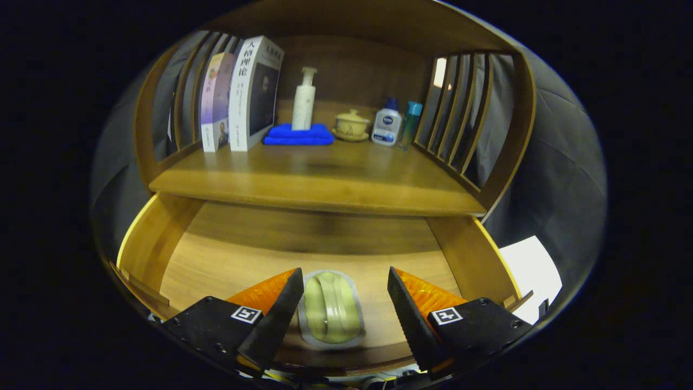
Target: Pull open the drawer, take out the items inside it, and place them on the countertop above the cabinet.
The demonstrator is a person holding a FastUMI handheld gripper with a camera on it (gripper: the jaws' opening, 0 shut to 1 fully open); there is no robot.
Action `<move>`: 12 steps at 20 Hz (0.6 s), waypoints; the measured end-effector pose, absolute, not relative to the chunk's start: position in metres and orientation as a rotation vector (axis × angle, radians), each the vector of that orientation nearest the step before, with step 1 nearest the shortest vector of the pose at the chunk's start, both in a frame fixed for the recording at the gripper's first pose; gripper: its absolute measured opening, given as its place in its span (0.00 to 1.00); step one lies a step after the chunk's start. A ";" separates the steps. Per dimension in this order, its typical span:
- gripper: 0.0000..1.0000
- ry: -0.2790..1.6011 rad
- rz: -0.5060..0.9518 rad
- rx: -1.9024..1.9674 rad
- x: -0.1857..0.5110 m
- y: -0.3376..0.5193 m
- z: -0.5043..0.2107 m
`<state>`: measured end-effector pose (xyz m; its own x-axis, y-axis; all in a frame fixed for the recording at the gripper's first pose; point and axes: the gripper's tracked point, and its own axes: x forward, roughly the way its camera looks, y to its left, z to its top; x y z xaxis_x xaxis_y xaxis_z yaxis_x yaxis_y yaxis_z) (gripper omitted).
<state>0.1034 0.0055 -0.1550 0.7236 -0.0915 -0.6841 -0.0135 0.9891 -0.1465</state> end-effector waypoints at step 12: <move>0.69 0.937 -0.031 -0.051 0.101 0.013 -0.199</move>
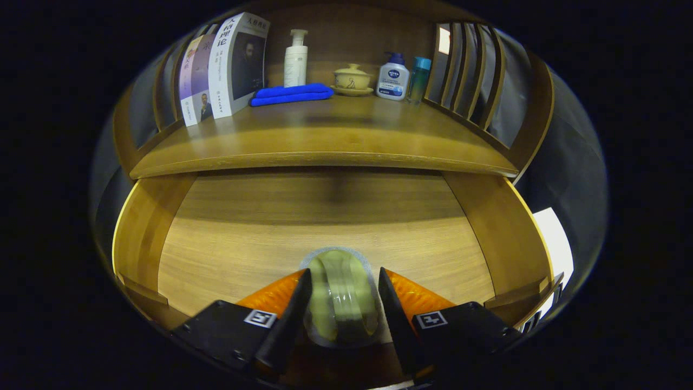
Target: Pull open the drawer, take out the items inside it, and place them on the countertop above the cabinet.
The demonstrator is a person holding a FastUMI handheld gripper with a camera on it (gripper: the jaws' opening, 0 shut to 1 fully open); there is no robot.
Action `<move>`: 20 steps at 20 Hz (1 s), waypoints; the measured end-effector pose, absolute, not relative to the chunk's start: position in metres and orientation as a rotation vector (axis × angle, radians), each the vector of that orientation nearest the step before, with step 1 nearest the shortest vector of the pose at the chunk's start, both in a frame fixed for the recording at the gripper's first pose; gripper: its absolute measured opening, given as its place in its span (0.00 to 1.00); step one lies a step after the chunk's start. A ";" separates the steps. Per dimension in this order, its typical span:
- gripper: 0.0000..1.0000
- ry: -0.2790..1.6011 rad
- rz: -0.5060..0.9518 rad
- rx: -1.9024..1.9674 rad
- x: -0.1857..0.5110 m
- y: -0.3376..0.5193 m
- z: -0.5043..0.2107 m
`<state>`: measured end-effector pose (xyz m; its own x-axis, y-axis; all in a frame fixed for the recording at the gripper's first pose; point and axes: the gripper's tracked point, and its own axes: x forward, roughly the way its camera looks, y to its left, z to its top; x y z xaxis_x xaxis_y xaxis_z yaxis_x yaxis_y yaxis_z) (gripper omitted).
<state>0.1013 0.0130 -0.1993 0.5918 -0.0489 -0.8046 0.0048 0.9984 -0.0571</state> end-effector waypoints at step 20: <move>0.16 0.673 -0.120 0.100 0.109 0.015 -0.120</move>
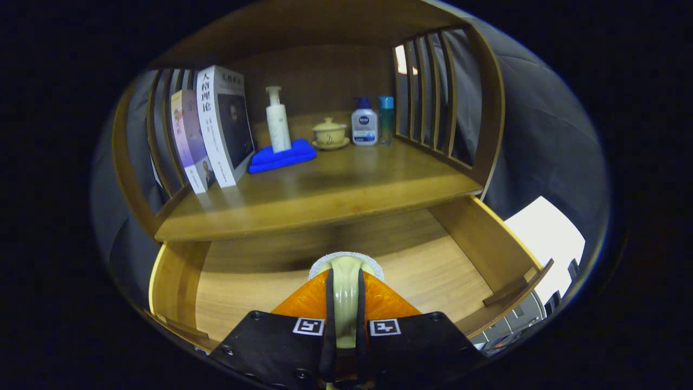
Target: Pull open the drawer, take out the items inside it, and place them on the countertop above the cabinet.
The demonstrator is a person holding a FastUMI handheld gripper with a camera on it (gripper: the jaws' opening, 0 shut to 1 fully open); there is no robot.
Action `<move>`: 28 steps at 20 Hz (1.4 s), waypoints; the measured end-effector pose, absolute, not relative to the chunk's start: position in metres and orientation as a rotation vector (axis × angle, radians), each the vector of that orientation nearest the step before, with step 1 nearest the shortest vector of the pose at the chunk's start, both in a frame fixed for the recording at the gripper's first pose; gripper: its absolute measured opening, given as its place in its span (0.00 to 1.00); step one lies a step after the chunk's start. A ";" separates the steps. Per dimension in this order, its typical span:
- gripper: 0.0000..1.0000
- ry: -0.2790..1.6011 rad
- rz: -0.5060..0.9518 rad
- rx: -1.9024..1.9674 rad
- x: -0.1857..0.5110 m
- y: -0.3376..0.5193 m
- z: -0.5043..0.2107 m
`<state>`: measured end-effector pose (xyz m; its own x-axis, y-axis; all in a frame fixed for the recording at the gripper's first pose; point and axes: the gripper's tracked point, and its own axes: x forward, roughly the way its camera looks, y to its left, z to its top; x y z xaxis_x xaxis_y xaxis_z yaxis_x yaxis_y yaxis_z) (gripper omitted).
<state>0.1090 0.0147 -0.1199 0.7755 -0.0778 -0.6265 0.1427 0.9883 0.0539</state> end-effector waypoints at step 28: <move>0.16 0.523 0.065 -0.049 0.253 0.040 -0.044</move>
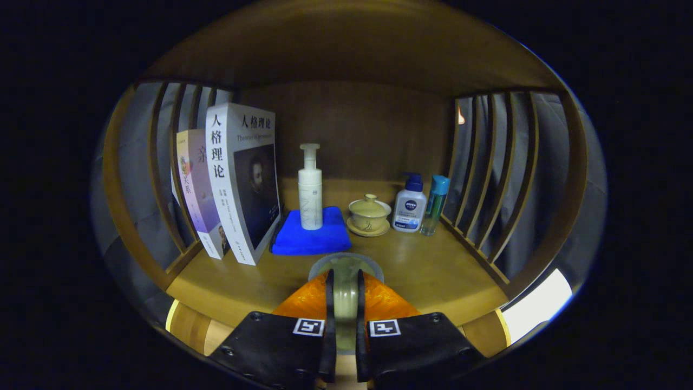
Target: Pull open the drawer, take out the items inside it, and place them on the countertop above the cabinet.
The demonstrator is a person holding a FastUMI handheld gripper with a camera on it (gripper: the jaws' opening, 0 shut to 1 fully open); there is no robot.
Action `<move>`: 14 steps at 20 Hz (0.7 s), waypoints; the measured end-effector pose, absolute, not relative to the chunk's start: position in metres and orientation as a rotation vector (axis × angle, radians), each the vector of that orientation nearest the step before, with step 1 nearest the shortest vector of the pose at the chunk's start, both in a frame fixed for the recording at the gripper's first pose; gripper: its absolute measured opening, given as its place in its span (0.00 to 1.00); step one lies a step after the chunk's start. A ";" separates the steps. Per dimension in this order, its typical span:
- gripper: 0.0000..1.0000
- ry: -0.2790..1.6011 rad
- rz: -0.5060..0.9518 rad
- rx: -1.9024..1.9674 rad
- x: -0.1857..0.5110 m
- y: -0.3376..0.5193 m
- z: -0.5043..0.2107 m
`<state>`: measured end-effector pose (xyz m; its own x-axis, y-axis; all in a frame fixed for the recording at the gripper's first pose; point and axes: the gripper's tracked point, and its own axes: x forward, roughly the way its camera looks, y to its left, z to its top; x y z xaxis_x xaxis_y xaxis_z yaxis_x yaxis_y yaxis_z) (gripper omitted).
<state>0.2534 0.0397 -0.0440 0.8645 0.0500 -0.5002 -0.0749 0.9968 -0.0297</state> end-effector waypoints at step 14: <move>0.99 0.420 0.129 0.043 0.249 0.035 -0.037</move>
